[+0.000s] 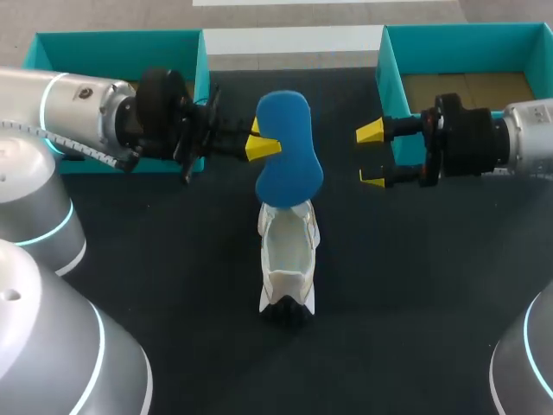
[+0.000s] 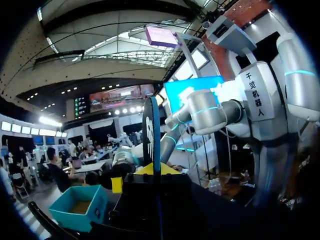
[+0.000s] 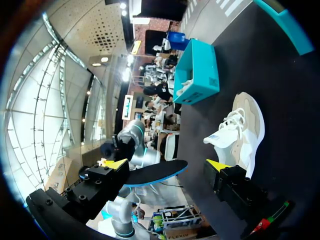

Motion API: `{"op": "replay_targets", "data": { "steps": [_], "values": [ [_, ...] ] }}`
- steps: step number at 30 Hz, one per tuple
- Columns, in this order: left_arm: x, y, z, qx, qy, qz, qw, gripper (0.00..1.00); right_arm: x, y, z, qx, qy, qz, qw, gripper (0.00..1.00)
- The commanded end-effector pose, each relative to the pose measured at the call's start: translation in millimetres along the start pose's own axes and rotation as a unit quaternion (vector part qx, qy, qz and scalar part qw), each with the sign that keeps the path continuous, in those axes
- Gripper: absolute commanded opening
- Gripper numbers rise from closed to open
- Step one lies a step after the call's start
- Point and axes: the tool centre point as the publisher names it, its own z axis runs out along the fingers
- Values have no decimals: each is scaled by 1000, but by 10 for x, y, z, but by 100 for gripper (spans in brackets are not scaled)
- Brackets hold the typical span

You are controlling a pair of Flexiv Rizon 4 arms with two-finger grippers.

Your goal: Take the shoe out of the shoebox, open the shoe tongue, remove and reinsert the insole, then place the shoe into the shoebox

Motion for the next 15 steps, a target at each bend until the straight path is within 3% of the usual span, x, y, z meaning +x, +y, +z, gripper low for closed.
{"op": "replay_targets", "data": {
  "steps": [1,13,15],
  "values": [
    [1,-4,1,-20,0,159,987,0,1,-5,21,-2,-1,0,1000,100],
    [1,-4,1,-20,0,159,987,0,1,-5,21,-2,-1,0,1000,100],
    [25,65,1,-29,42,232,971,0,1,-5,21,-2,-1,0,1000,100]
  ]
}}
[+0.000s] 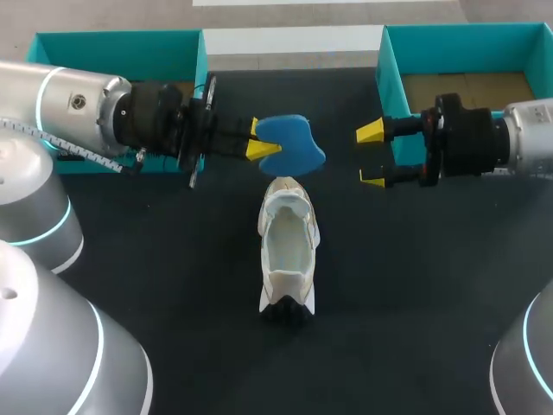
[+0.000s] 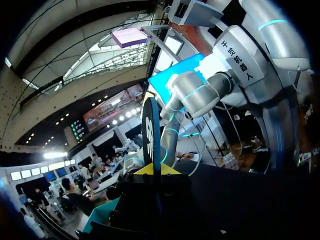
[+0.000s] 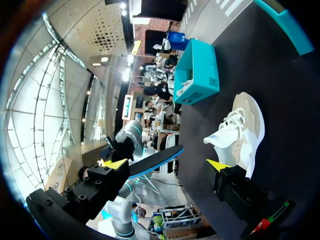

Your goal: Take the shoe out of the shoebox, open the shoe tongue, remove and reinsert the insole, then place the shoe into the shoebox

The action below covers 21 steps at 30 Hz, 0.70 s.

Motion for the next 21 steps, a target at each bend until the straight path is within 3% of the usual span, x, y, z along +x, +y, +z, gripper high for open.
{"op": "replay_targets", "data": {
  "steps": [1,7,10,12,21],
  "values": [
    [49,89,-2,-2,47,99,994,0,-1,-4,22,-1,-1,0,1000,100],
    [123,249,-43,4,105,286,952,0,-1,-4,22,-1,-1,0,1000,100],
    [145,251,-40,34,87,346,933,0,-1,-4,22,-1,-1,0,1000,100],
    [154,267,-16,18,111,394,912,0,-1,-4,22,-1,-1,0,1000,100],
    [151,279,2,9,104,400,911,0,-1,-4,22,-1,-1,0,1000,100]
  ]
}}
